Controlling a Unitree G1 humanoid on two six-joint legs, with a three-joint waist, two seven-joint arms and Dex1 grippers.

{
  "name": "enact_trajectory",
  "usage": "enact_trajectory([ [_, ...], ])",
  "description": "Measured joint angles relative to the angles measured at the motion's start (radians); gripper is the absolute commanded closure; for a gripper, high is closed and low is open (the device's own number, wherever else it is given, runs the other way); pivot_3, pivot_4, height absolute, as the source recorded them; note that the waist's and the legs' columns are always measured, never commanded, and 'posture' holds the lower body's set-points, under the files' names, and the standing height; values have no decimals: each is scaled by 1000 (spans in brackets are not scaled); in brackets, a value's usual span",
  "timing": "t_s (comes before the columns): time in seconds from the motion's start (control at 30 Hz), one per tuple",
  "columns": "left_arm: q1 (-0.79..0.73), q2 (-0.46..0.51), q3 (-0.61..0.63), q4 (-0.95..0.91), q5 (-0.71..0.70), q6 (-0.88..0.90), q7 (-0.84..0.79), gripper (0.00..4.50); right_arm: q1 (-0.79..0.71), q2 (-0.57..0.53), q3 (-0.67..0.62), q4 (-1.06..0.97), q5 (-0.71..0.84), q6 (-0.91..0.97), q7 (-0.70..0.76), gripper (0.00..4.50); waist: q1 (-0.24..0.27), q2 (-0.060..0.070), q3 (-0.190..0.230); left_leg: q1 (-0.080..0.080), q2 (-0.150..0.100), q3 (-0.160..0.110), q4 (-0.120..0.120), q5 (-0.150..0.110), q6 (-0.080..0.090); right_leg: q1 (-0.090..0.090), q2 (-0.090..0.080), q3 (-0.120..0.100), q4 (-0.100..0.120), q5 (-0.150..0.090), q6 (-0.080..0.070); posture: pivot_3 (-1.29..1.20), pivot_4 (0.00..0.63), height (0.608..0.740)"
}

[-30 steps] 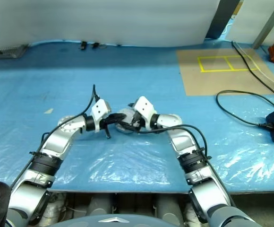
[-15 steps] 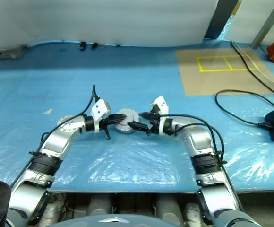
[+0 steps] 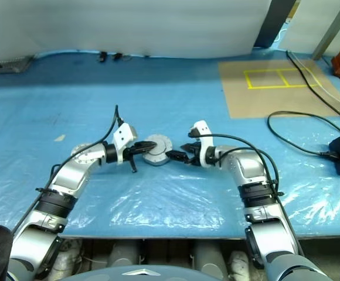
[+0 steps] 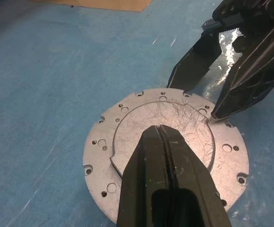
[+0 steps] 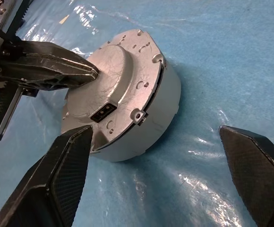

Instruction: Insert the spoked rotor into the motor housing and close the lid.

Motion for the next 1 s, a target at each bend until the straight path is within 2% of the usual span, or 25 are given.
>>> enact_trajectory([
  [0.23,-2,3,7,10,0,-12,0,4500,-7,127,-112,18,121,199,-62,26,0,0,0,0,0,0,0,0,0,0,0,0,0,0,0,0,150,740],
  [0.43,-2,7,17,18,1,-17,10,4500,-11,250,-251,55,159,236,-186,26,-4,0,0,0,1,0,-1,0,-1,-1,0,0,0,0,0,0,150,740],
  [0.63,-1,11,17,18,1,-22,11,4500,-19,293,-356,90,214,277,-250,26,-4,0,0,0,1,0,-1,0,-1,-1,0,0,0,0,0,0,150,740],
  [0.73,-1,11,17,18,1,-25,12,4500,-19,296,-375,94,227,292,-265,606,-3,0,0,0,1,0,-1,0,-1,-1,0,0,0,0,0,0,150,740],
  [1.0,-7,15,36,27,6,-31,22,4500,-21,301,-407,111,252,317,-291,3144,-2,1,1,0,0,0,-2,0,-1,-1,0,0,0,0,0,0,150,740],
])
